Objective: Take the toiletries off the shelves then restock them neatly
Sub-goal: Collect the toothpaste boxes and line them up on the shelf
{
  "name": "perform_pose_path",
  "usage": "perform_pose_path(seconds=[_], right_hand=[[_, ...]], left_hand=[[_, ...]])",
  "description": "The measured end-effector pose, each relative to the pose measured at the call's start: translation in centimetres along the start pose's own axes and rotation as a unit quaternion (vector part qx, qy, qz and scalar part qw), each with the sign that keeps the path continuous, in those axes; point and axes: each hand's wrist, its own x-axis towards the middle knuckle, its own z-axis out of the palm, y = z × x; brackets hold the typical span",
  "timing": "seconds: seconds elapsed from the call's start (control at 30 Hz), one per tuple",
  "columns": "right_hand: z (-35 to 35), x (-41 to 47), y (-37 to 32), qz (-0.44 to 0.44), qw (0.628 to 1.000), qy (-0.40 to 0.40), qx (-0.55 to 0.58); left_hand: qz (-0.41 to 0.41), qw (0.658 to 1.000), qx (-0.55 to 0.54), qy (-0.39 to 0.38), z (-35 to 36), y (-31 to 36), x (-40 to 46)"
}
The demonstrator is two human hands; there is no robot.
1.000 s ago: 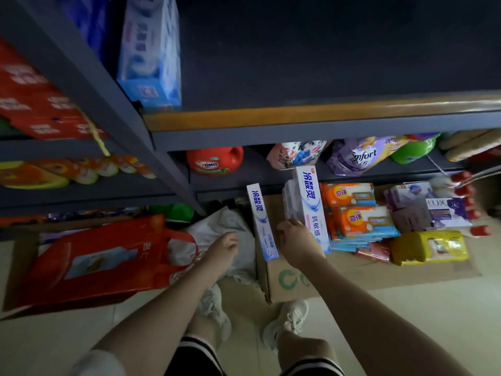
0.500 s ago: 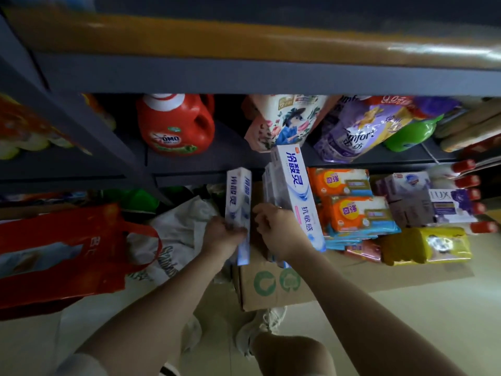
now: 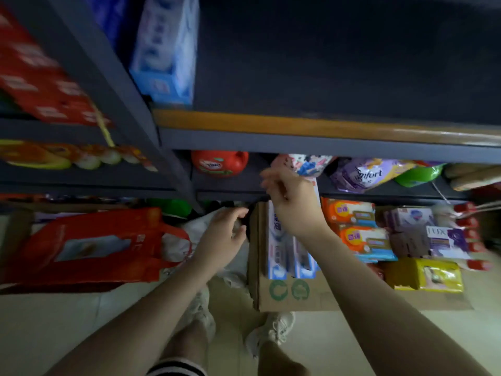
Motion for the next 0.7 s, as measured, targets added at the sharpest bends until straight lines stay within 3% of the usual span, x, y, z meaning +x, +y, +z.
perform_pose_path(seconds=[0.1, 0.17, 0.27, 0.43, 0.57, 0.7], right_hand=[[1.0, 3.0, -5.2, -0.094, 0.993, 0.053, -0.037], [1.9, 4.6, -8.4, -0.156, 0.981, 0.074, -0.083], [3.3, 7.0, -12.0, -0.203, 0.959, 0.086, -0.179], [4.5, 9.2, -14.5, -0.201, 0.946, 0.079, -0.242], [4.4, 11.0, -14.9, -0.241, 0.926, -0.032, -0.287], [3.1, 11.0, -13.5, -0.234, 0.929, -0.013, -0.287]], left_hand=[[0.105, 0.98, 0.107, 0.13, -7.7, 1.9, -2.0], [0.168, 0.941, 0.192, 0.221, -12.2, 2.8, -3.3], [0.185, 0.887, 0.307, 0.292, -17.0, 2.6, -4.2], [0.184, 0.868, 0.387, 0.251, -19.6, 1.5, -3.2], [0.19, 0.873, 0.381, 0.24, -19.8, 0.7, -2.5], [0.22, 0.872, 0.369, 0.235, -20.2, 0.3, -2.3]])
